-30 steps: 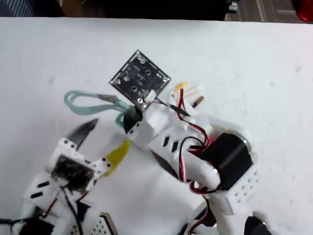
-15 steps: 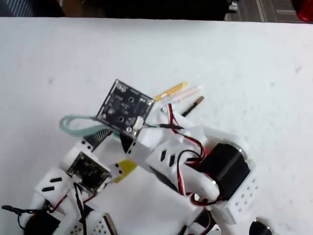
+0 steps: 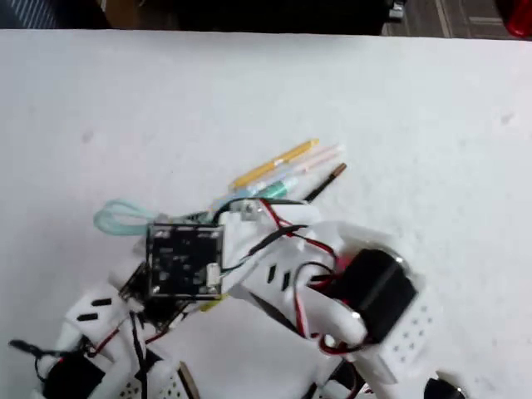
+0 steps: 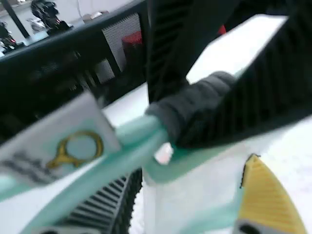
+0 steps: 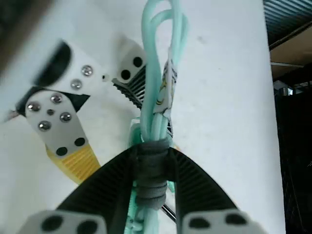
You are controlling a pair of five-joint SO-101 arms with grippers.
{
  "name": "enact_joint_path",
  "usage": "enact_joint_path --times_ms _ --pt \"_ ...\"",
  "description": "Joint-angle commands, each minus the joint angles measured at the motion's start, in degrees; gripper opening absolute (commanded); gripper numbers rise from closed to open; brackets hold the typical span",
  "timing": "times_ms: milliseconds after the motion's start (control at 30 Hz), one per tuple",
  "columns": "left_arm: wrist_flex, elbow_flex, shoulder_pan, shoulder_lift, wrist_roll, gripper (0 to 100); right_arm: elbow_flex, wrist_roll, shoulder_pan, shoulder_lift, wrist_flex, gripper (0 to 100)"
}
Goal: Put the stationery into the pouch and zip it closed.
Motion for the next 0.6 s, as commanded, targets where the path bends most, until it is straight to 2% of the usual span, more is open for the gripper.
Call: enact_joint_path --times_ms 0,200,267,467,567 --pt "-1.76 2.02 4.26 0.22 -0.35 33 2.55 1.93 0.13 0.75 1.19 1.7" --pt "-0.53 2.55 8.13 0.22 -1.23 32 2.37 1.49 4.53 0.75 -1.89 1.7" --pt "-0.53 2.55 9.98 0.22 -2.99 28 2.11 1.32 5.93 0.75 -2.51 1.7" --pt "-2.55 2.46 13.23 0.22 -5.27 6 -5.89 -6.24 6.55 1.01 -2.77 1.7" --pt "-5.98 2.46 12.88 0.22 -5.27 4 -7.82 -7.56 6.46 1.36 -2.86 1.7"
